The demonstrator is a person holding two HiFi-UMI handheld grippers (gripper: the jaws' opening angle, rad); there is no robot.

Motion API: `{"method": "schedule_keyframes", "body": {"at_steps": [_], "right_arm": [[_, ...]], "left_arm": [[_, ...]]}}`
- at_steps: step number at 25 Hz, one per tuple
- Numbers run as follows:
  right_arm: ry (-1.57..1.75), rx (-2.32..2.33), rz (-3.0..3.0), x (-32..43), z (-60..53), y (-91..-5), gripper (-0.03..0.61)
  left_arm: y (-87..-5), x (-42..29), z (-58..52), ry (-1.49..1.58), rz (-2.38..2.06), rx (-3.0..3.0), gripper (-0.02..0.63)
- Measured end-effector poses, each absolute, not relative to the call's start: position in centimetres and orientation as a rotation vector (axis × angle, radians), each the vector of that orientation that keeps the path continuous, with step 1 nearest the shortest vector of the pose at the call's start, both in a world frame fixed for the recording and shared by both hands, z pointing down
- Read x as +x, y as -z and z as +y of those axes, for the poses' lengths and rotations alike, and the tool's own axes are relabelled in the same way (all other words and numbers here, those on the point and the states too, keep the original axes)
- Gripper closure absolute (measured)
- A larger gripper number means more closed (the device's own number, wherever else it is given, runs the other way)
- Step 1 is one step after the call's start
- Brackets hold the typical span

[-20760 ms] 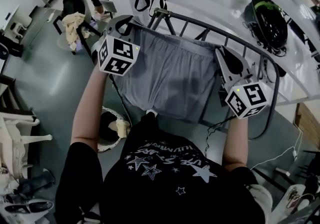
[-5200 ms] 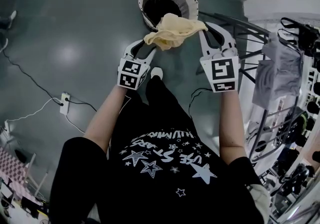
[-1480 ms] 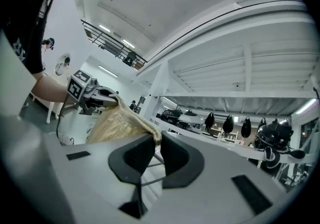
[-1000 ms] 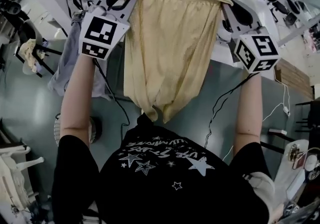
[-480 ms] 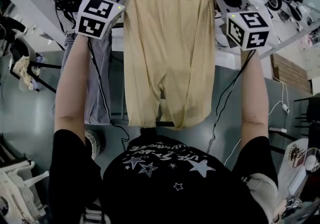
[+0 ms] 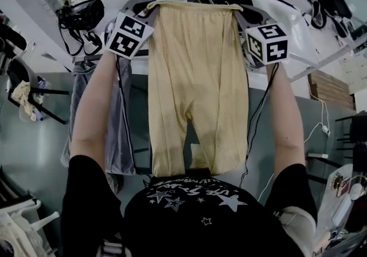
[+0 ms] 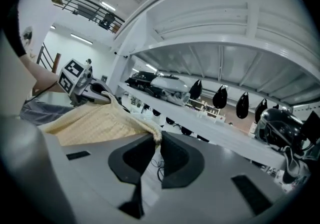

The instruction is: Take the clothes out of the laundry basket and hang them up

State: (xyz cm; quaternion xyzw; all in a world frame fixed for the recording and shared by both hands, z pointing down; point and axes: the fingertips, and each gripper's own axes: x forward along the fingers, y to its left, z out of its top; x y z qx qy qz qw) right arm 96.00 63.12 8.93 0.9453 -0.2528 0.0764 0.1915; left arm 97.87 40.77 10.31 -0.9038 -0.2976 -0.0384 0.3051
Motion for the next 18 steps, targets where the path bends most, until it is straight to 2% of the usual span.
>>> {"method": "schedule_keyframes", "body": {"at_steps": [12, 18], "right_arm": [[-0.64, 2.515, -0.643, 101.7, 63.7, -22.7, 0.535], [-0.754, 2.408, -0.557, 101.9, 64.2, -25.9, 0.528]], "left_arm": [[-24.9, 102.9, 42.2, 0.41, -0.923, -2.2, 0.558], [-27.9, 103.4, 42.5, 0.493, -0.867, -2.125, 0.511]]}}
